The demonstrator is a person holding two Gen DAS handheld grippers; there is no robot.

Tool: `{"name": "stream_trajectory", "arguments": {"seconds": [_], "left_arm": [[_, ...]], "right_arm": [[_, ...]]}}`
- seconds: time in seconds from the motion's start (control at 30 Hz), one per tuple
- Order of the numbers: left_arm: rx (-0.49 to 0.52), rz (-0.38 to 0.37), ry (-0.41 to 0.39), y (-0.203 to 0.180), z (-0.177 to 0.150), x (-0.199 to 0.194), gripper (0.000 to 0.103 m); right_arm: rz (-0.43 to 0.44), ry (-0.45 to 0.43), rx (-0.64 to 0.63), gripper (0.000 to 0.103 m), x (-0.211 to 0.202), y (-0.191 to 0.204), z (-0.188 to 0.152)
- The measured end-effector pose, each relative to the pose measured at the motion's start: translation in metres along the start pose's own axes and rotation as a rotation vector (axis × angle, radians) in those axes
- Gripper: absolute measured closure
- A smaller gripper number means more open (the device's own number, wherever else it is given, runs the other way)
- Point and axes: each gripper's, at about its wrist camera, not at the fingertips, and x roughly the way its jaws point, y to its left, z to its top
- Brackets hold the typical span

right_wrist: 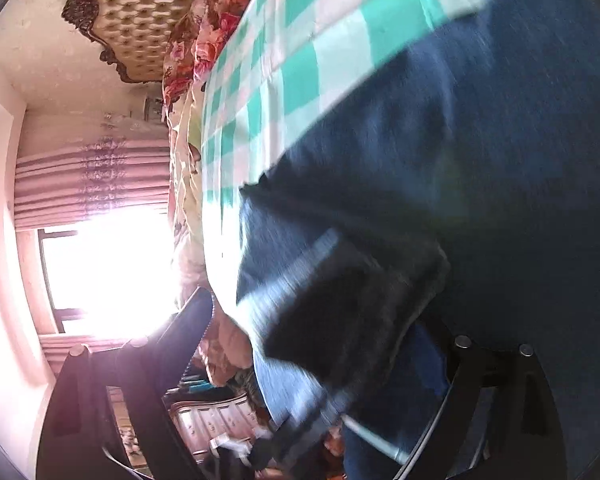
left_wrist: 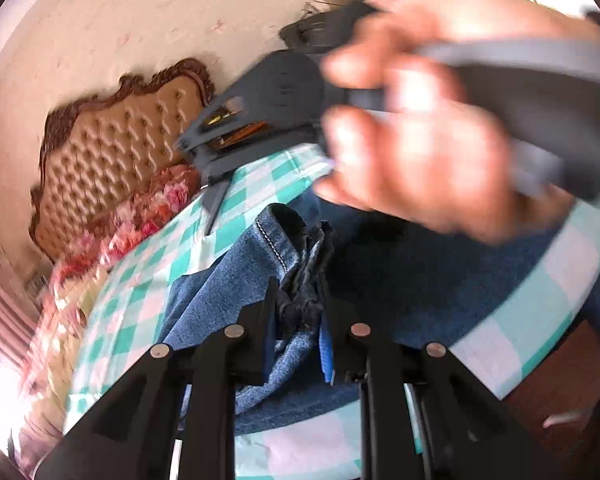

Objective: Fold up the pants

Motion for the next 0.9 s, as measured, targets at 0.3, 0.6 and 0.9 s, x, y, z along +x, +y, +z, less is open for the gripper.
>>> {"name": "stream_trajectory", "arguments": {"seconds": [0.3,0.6,0.9], "left_arm": [[0.046,0.009,-0.001,-0.021,-0.015,0.009,0.066],[0.094,0.019,0.018,-0.028,-0.021,0.019,0.059],[0.064,-0.002,0.048,-0.027,-0.009,0.017,0.079]], "right_arm": [[-0.151,-0.003,-0.116,0.088,-0.007,0.002,0.007],[-0.203,-0.001,-0.113,0.078,-0.001,-0.007,0.008],[-0.241,-0.035,-0.207,0.089,-0.006,0.003,0.011]]}}
